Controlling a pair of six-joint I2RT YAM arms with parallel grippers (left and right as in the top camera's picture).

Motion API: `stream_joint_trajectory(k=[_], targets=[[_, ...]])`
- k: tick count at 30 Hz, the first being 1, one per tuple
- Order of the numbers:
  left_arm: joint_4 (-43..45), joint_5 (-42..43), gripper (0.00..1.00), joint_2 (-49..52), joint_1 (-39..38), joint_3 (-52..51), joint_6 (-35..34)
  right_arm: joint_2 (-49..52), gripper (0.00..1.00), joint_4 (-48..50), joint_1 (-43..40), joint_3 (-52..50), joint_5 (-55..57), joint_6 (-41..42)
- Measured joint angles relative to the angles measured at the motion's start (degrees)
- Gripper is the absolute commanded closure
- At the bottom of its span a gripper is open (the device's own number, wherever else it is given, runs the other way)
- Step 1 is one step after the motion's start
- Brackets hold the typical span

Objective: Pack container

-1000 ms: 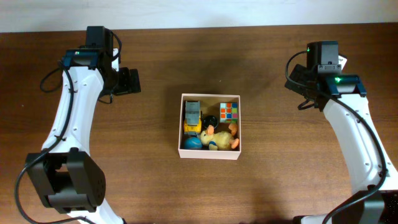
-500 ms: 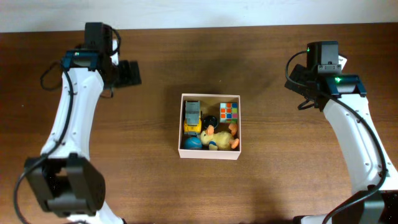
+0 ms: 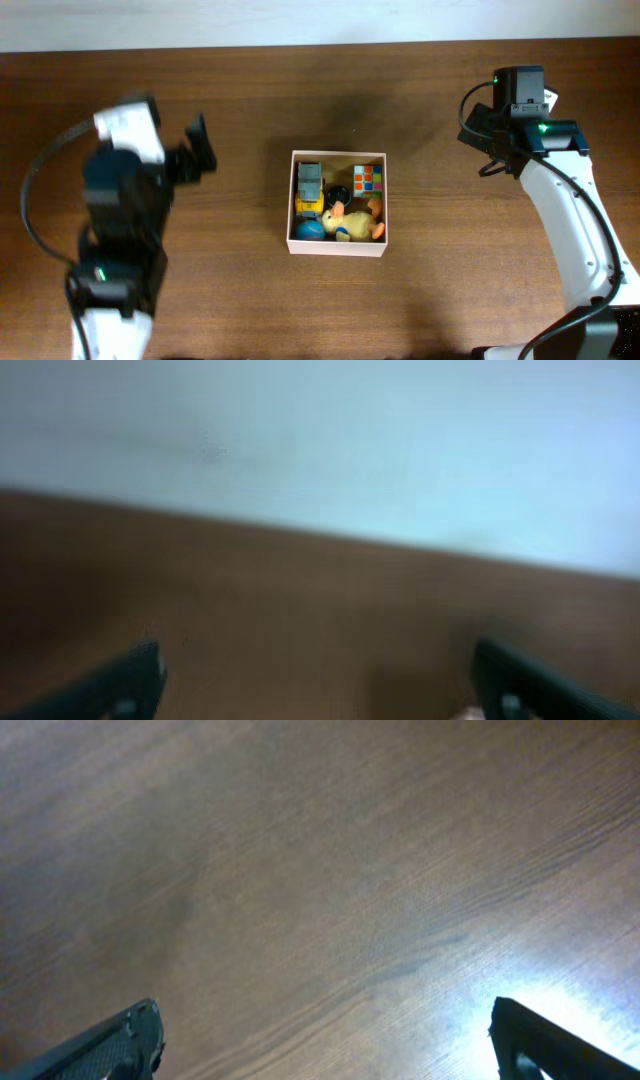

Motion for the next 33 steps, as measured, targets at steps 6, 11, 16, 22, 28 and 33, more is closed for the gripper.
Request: stream_joint_trajectory(k=[6, 11, 16, 22, 28, 33], targets=[[10.6, 0.5, 0.01, -15.5, 0.3, -23.0, 0.0, 0.0, 0.01, 0.0, 0.0, 0.0, 0.0, 0.0], [12.9, 0.7, 0.01, -28.5, 0.3, -34.6, 0.0, 0.0, 0.01, 0.0, 0.0, 0.0, 0.0, 0.0], [13.0, 0.7, 0.01, -38.0, 0.3, -41.8, 0.0, 0.0, 0.01, 0.0, 0.0, 0.0, 0.0, 0.0], [12.8, 0.9, 0.01, -42.9, 0.3, -46.9, 0.0, 0.0, 0.01, 0.0, 0.0, 0.0, 0.0, 0.0], [11.7, 0.9, 0.01, -46.9, 0.3, -49.0, 0.0, 0.0, 0.01, 0.0, 0.0, 0.0, 0.0, 0.0], [7.8, 0.9, 0.01, -49.8, 0.3, -50.4, 0.0, 0.0, 0.01, 0.0, 0.0, 0.0, 0.0, 0.0]])
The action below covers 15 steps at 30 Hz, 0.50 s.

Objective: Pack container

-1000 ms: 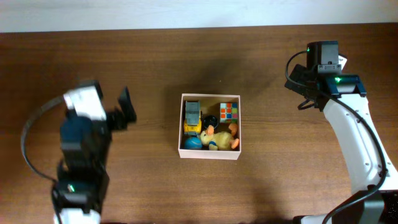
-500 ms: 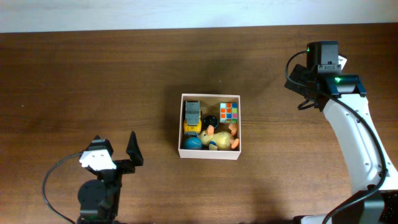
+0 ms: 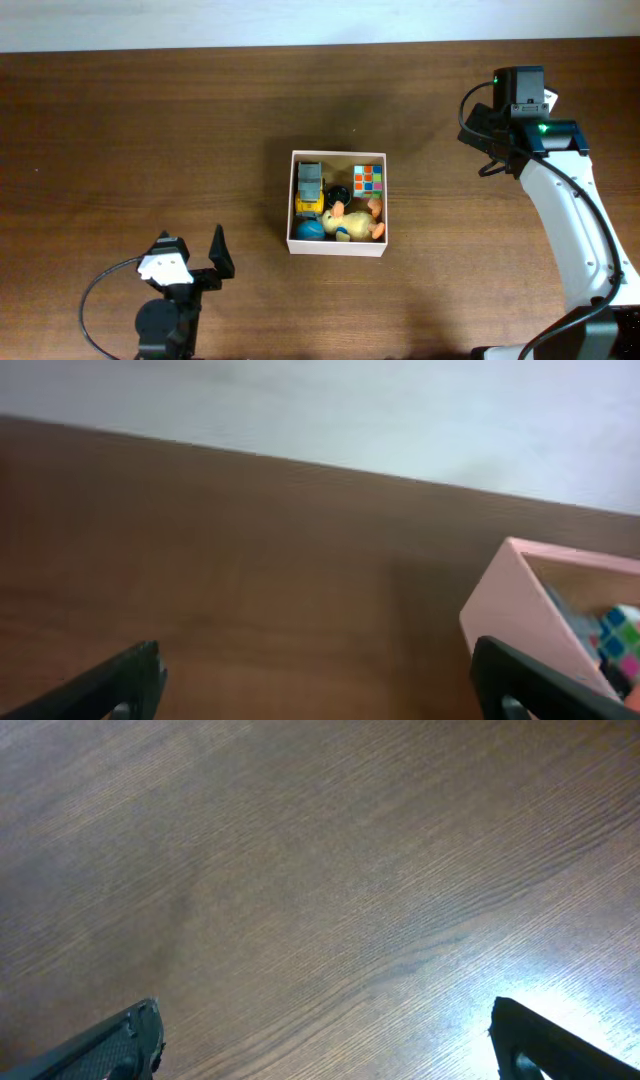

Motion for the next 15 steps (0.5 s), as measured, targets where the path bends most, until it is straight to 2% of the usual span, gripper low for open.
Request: stream_joint_trajectory(k=[15], targets=[[-0.3, 0.0, 0.01, -4.3, 0.0, -0.2, 0.2, 0.0, 0.01, 0.0, 0.0, 0.0, 0.0, 0.0]])
